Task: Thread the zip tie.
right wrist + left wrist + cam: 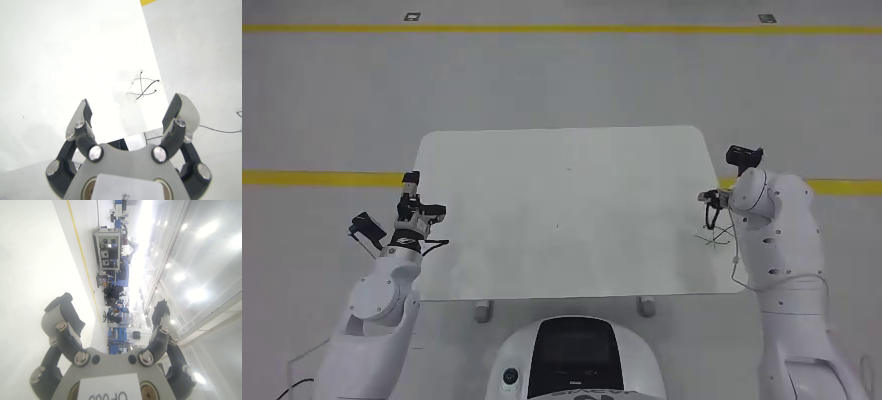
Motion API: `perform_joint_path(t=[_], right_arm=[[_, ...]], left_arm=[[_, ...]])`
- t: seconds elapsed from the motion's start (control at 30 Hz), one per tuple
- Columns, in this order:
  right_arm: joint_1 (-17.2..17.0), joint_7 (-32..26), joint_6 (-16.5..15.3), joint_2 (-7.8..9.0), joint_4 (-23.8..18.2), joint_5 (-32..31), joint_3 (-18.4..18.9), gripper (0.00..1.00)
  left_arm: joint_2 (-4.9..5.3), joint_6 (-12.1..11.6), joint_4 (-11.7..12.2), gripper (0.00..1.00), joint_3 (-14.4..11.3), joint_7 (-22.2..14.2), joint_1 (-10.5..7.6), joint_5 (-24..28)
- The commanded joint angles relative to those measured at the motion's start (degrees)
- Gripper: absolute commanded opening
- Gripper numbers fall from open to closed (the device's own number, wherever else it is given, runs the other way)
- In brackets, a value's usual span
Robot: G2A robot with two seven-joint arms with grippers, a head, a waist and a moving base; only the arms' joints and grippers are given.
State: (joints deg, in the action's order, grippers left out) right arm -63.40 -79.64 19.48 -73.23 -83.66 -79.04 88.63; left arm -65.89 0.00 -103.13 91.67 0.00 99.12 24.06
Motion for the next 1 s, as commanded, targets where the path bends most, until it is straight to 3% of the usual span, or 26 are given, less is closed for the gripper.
perform_joint_path(t=[0.0,0.23,0.33,0.47,0.8,0.9,0.97], right_arm=[[1.1,0.0,0.0,-1.45,1.5,-2.3,0.7,1.0],[3.1,0.0,0.0,-6.74,6.0,-10.6,5.0,1.0],[3.7,0.0,0.0,-8.45,8.0,-10.9,7.4,1.0],[4.6,0.0,0.0,-9.31,10.1,-10.9,10.2,1.0],[4.6,0.0,0.0,-9.31,10.1,-10.9,10.2,1.0],[3.0,2.9,0.0,-9.51,8.6,-10.9,8.8,1.0],[2.2,3.7,0.0,-9.7,7.5,-10.9,10.4,1.0]], left_arm=[[0.0,0.0,0.0,1.0,0.0,0.0,0.0,0.0],[0.0,0.0,0.0,1.0,0.0,0.0,0.0,0.0],[0.0,0.0,0.0,1.0,0.0,0.0,0.0,0.0],[0.0,0.0,0.0,1.0,0.0,0.0,0.0,0.0],[0.0,0.0,0.0,1.0,0.0,0.0,0.0,0.0],[0.0,0.0,0.0,1.0,0.0,0.0,0.0,0.0],[0.0,0.0,0.0,1.0,0.0,0.0,0.0,0.0]])
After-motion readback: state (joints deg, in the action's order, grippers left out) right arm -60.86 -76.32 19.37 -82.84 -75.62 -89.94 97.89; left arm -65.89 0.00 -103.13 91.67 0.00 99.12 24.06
